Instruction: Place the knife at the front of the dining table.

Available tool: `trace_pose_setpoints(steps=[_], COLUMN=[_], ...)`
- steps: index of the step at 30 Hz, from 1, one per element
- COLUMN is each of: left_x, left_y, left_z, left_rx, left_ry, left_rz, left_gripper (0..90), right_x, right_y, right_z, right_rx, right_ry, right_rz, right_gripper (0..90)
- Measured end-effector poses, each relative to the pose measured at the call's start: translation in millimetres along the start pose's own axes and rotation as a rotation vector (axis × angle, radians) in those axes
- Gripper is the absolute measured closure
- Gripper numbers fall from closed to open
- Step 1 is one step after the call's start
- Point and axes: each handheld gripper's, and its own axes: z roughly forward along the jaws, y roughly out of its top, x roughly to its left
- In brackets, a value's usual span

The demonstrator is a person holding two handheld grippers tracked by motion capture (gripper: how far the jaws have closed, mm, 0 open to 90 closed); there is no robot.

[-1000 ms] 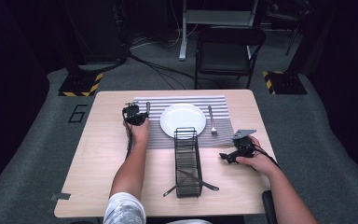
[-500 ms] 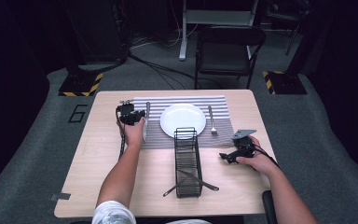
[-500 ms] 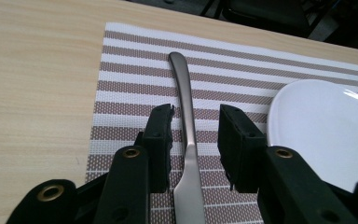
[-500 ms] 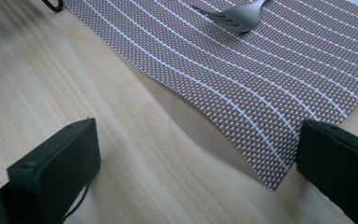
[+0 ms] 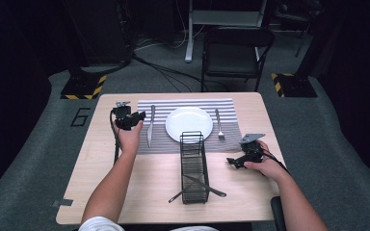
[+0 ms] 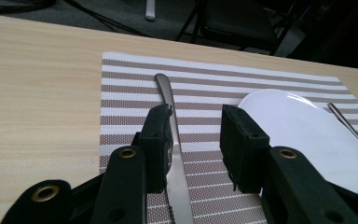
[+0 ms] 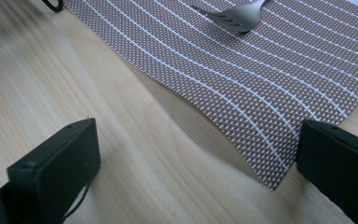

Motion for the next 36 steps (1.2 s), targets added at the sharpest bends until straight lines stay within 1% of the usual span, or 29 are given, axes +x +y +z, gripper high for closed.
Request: trace_pose_setpoints(steps=[6, 7, 8, 9, 10, 12, 13, 14, 15, 16, 17, 19, 20, 22, 25, 27, 29, 31, 34, 36], left_x=[-2.1, -4.1, -4.1, -5.3, -6.9, -10.6, -12.7, -14.1, -15.8, -17.7, -19.3, -22.0, -23.4, -25.6, -28.2, -29.3, -30.0, -30.9, -29.2, -26.3], left_y=[3.3, 3.0, 3.0, 2.6, 1.7, -0.7, -2.4, -3.5, -5.1, -7.2, -8.7, -12.0, -14.6, -19.0, -24.5, -29.6, -34.5, -40.5, -46.4, -50.4], left_z=[-18.2, -23.5, -23.5, -25.2, -27.4, -31.2, -33.4, -34.8, -36.6, -38.0, -39.9, -42.4, -45.2, -48.4, -51.2, -53.7, -55.8, -57.8, -60.8, -62.9], left_rx=[0.000, 0.004, 0.004, 0.007, 0.008, 0.018, 0.021, 0.026, 0.029, 0.032, 0.045, 0.051, 0.073, 0.087, 0.113, 0.142, 0.163, 0.181, 0.190, 0.193], left_ry=[-0.035, -0.051, -0.051, -0.056, -0.062, -0.081, -0.089, -0.093, -0.100, -0.102, -0.106, -0.116, -0.126, -0.142, -0.163, -0.179, -0.190, -0.196, -0.203, -0.199], left_rz=[0.014, 0.032, 0.032, 0.036, 0.048, 0.058, 0.073, 0.081, 0.095, 0.111, 0.126, 0.141, 0.167, 0.193, 0.217, 0.231, 0.251, 0.281, 0.291, 0.291], left_gripper=[59.9, 59.2, 56.9, 56.9, 56.0, 53.2, 52.2, 51.0, 50.2, 49.0, 48.2, 47.1, 46.3, 46.2, 45.4, 44.0, 43.0, 42.9, 42.8, 42.8], right_x=[0.1, -0.5, -0.5, -0.5, -0.3, -0.5, 0.1, -0.3, 0.4, 0.2, -0.1, 0.1, 0.1, 0.1, 0.1, 0.0, -0.4, 0.3, 0.2, 0.2], right_y=[0.0, -0.1, -0.1, -0.1, -0.1, -0.1, 0.0, -0.1, 0.1, 0.1, 0.0, 0.0, 0.0, 0.0, 0.0, -0.1, -0.2, 0.0, 0.0, 0.0], right_z=[0.0, -0.2, -0.2, -0.1, -0.1, -0.2, 0.0, -0.1, 0.2, 0.1, -0.1, 0.0, 0.0, -0.1, -0.1, -0.1, -0.3, 0.0, -0.1, -0.1], right_rx=[-0.001, 0.002, 0.002, 0.002, 0.001, 0.002, 0.000, 0.001, -0.002, -0.002, 0.000, 0.000, 0.000, 0.000, 0.000, 0.000, 0.003, -0.001, 0.000, 0.000], right_ry=[0.000, 0.001, 0.001, 0.001, 0.000, 0.001, 0.000, 0.000, -0.001, -0.001, 0.000, -0.001, -0.001, -0.001, -0.002, -0.001, 0.000, -0.002, -0.002, -0.002], right_rz=[0.001, -0.008, -0.008, -0.007, -0.004, -0.008, 0.001, -0.004, 0.005, 0.003, -0.001, 0.001, 0.001, 0.000, 0.001, -0.001, -0.008, 0.003, 0.001, 0.002], right_gripper=[0.0, 0.0, 0.0, 0.0, 0.0, 0.0, 0.0, 0.0, 0.0, 0.0, 0.0, 0.0, 0.0, 0.0, 0.0, 0.0, 0.0, 0.0, 0.0, 0.0])
